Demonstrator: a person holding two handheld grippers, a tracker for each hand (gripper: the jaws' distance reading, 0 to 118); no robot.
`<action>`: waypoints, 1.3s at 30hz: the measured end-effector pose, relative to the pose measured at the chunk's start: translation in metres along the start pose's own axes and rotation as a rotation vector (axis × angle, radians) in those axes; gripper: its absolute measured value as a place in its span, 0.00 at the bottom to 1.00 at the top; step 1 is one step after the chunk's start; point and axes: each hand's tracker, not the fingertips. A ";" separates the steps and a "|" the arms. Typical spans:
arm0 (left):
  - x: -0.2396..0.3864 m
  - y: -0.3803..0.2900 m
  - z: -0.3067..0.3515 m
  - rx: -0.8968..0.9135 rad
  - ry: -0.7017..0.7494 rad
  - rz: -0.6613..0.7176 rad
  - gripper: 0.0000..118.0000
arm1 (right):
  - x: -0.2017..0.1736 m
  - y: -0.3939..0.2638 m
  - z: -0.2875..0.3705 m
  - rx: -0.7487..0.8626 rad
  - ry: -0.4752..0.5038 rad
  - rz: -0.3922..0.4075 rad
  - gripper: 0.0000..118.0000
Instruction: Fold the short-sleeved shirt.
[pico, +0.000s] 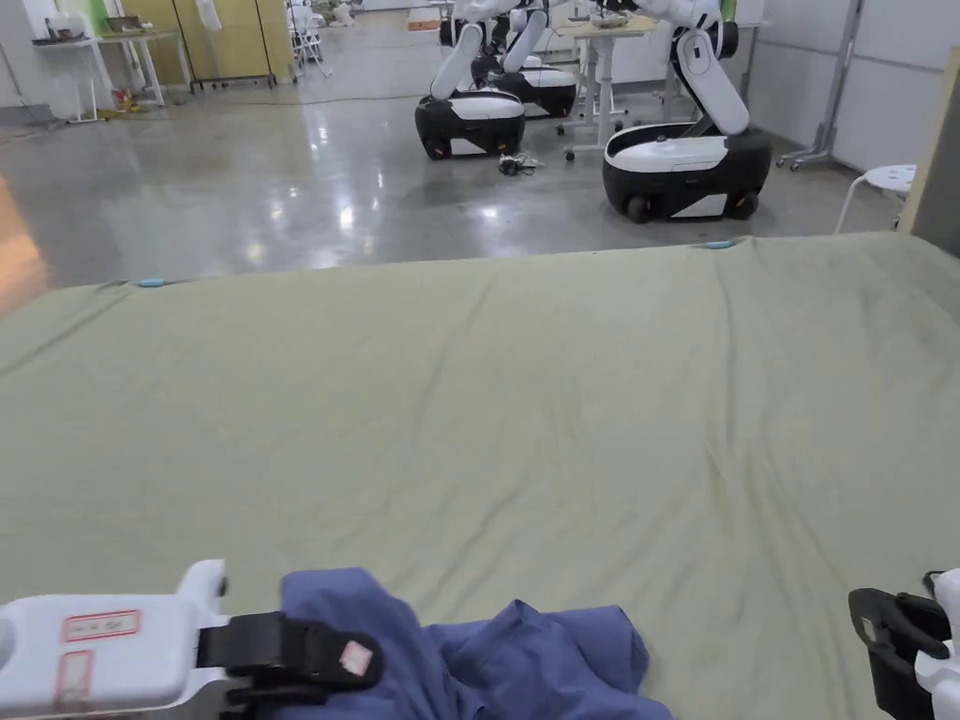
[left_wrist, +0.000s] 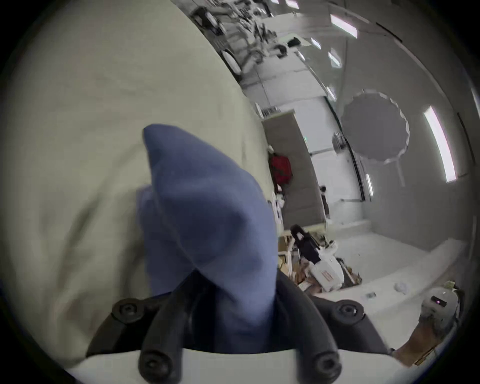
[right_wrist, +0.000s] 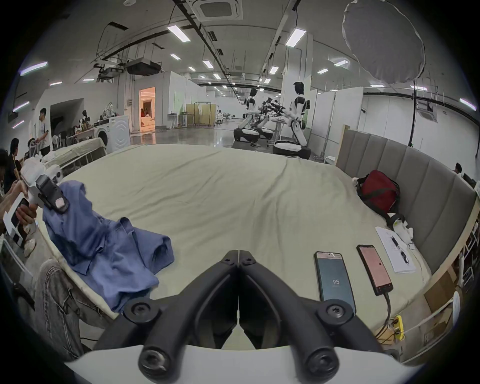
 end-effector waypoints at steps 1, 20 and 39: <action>0.005 0.003 -0.022 -0.039 0.005 -0.021 0.12 | 0.002 -0.001 0.002 0.001 0.003 -0.002 0.03; 0.038 0.017 -0.152 -0.085 -0.324 -0.115 0.57 | 0.040 -0.020 0.015 0.003 -0.022 -0.119 0.03; -0.034 0.001 -0.185 -0.161 0.013 -0.077 0.00 | -0.012 0.007 -0.001 0.032 0.244 -0.140 0.03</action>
